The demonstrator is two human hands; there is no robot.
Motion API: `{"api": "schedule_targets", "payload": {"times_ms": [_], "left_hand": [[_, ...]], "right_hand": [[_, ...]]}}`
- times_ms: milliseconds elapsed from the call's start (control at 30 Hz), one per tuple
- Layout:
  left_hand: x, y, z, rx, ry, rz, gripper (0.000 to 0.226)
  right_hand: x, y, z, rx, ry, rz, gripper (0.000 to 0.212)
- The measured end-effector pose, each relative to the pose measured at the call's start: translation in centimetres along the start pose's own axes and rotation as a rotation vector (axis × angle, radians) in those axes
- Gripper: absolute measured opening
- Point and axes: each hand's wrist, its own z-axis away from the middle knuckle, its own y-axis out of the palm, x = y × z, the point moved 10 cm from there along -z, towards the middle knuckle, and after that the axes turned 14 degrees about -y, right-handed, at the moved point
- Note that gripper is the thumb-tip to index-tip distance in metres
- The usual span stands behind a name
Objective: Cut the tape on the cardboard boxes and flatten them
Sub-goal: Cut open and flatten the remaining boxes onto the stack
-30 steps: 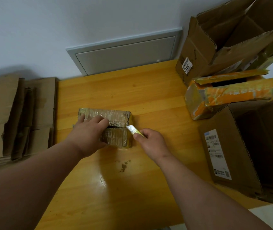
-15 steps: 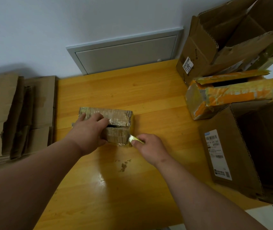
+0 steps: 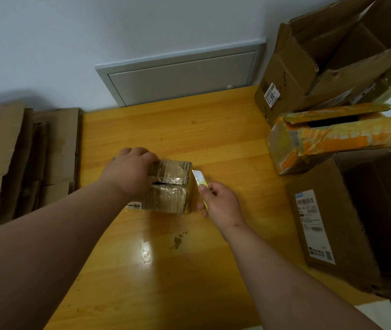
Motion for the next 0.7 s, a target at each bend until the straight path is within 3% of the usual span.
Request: {"api": "schedule_targets", "payload": {"times_ms": [167,233,300,433,700], "left_hand": [[-0.3,1.6,-0.4,0.142,0.073,-0.096,0.08],[-0.7,1.8,-0.2,0.099,0.129,-0.146,0.084],[-1.1,1.4,0.3,0.0,0.194,-0.167,0.079],[-2.1,1.2,2.2,-0.119,0.364,-0.103,0.049],[-1.9,2.3,1.7,-0.124,0.33,-0.128,0.052]], "right_hand": [[-0.2,-0.5,-0.6,-0.058,-0.022,-0.018,0.019],[-0.2,-0.1,-0.8,-0.059,-0.031,-0.031,0.014],[-0.3,0.0,-1.1,-0.065,-0.036,-0.021,0.013],[-0.7,0.0,-1.3,-0.069,-0.017,0.023,0.02],[-0.7,-1.3,-0.7,-0.157,-0.067,0.08,0.034]]}}
